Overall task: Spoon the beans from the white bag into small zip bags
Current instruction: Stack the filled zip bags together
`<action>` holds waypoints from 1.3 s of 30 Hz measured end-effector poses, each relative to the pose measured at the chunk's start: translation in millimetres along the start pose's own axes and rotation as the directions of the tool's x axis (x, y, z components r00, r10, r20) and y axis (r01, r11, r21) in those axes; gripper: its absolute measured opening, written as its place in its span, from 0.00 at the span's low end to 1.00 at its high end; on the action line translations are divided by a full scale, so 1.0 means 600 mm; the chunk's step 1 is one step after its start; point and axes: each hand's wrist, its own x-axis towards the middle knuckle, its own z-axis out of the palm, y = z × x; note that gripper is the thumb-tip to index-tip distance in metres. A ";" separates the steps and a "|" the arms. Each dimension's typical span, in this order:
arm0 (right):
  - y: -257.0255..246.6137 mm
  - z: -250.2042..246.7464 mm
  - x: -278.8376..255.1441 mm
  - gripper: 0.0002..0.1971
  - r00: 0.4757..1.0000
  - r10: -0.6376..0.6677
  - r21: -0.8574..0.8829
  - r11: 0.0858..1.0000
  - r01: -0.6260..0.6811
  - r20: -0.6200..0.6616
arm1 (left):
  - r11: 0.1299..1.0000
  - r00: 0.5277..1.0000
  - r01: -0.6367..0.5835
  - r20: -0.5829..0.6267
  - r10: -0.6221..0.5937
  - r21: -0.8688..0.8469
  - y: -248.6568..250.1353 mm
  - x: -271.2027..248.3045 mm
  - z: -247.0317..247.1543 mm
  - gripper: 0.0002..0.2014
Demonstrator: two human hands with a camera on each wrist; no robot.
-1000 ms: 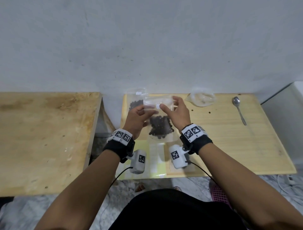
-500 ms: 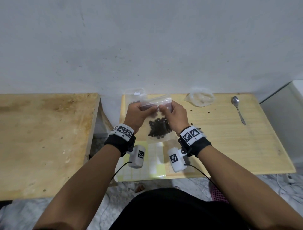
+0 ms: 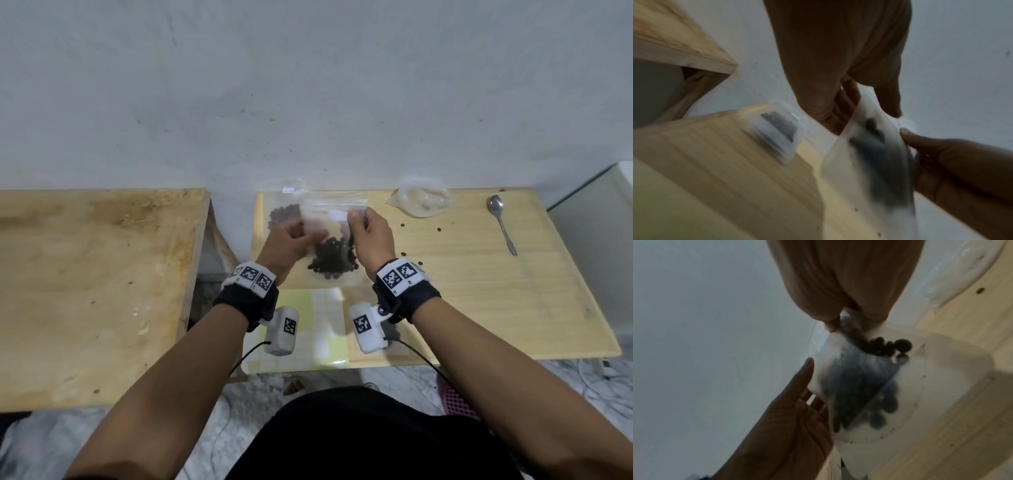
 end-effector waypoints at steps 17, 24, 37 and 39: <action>0.193 -0.059 -0.074 0.37 0.919 0.393 -0.731 0.620 -0.286 -0.026 | 0.889 0.942 0.168 -0.334 -0.018 0.426 -0.079 0.082 -0.121 0.21; 0.233 -0.059 -0.092 0.39 0.857 0.513 -0.681 0.609 -0.406 -0.052 | 0.805 0.917 0.274 -0.396 -0.054 0.526 -0.054 0.157 -0.148 0.24; 0.216 -0.054 -0.064 0.11 0.866 0.499 -0.401 0.797 -0.451 0.017 | 0.692 0.879 0.339 -0.476 0.009 0.638 -0.052 0.191 -0.141 0.25; 0.204 -0.048 -0.055 0.12 0.892 0.451 -0.344 0.842 -0.415 0.029 | 0.696 0.864 0.353 -0.503 0.013 0.625 -0.052 0.182 -0.143 0.29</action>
